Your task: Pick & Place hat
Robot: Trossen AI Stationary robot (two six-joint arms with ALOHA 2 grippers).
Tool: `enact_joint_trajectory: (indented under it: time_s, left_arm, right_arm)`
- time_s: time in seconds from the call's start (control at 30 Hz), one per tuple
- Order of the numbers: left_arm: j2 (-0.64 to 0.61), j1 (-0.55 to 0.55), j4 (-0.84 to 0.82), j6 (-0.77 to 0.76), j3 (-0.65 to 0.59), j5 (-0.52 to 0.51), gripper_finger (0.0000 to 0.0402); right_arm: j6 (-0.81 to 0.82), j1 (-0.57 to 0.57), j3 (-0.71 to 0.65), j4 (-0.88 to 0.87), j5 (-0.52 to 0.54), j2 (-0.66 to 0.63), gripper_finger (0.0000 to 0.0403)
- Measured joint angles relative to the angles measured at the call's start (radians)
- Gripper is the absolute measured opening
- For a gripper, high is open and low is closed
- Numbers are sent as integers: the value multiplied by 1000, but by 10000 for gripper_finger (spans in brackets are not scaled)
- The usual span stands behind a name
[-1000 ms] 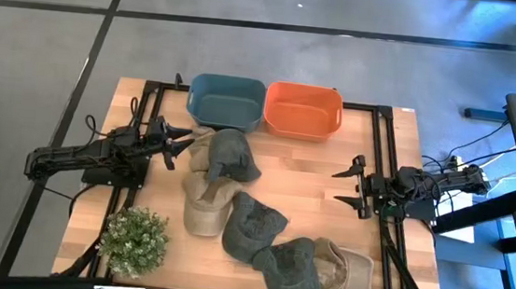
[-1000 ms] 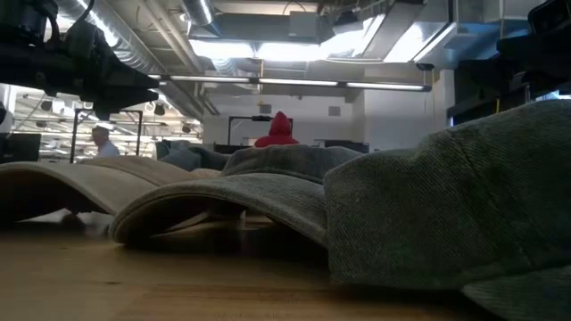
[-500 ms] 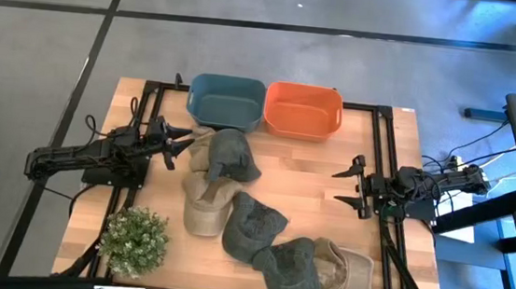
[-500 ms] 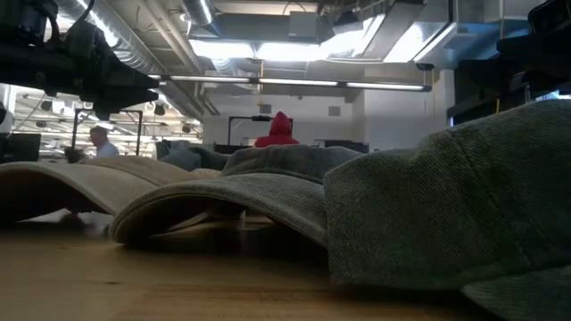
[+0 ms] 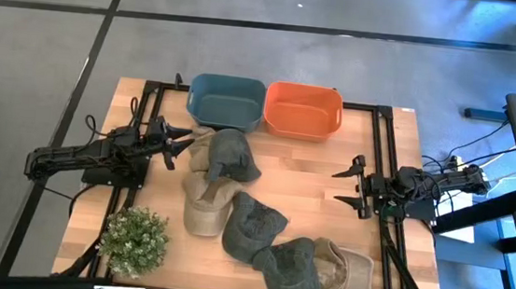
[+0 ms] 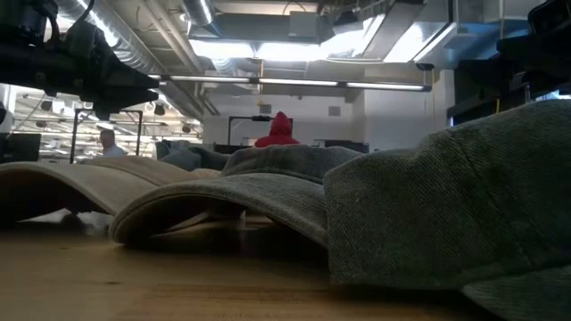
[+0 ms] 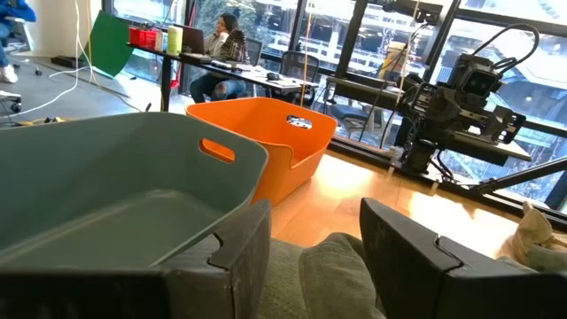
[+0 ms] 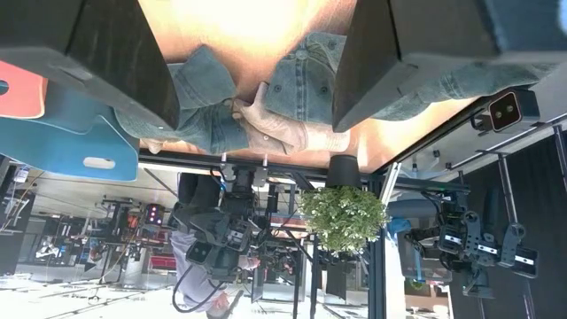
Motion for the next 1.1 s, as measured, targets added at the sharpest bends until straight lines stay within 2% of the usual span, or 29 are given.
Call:
enact_joint_trajectory:
  time_s: [0.1, 0.23, 0.37, 1.1]
  left_arm:
    - [0, 0, 0, 0, 0, 0, 169]
    - [0, 0, 0, 0, 0, 0, 169]
    - [0, 0, 0, 0, 0, 0, 169]
    - [0, 0, 0, 0, 0, 0, 169]
  right_arm:
    - [1, 0, 0, -1, 8, 0, 296]
    - [-25, -5, 0, 5, 303, 7, 296]
    - [-26, -4, 0, 10, 453, 7, 296]
    - [-26, -4, 0, 9, 469, 8, 296]
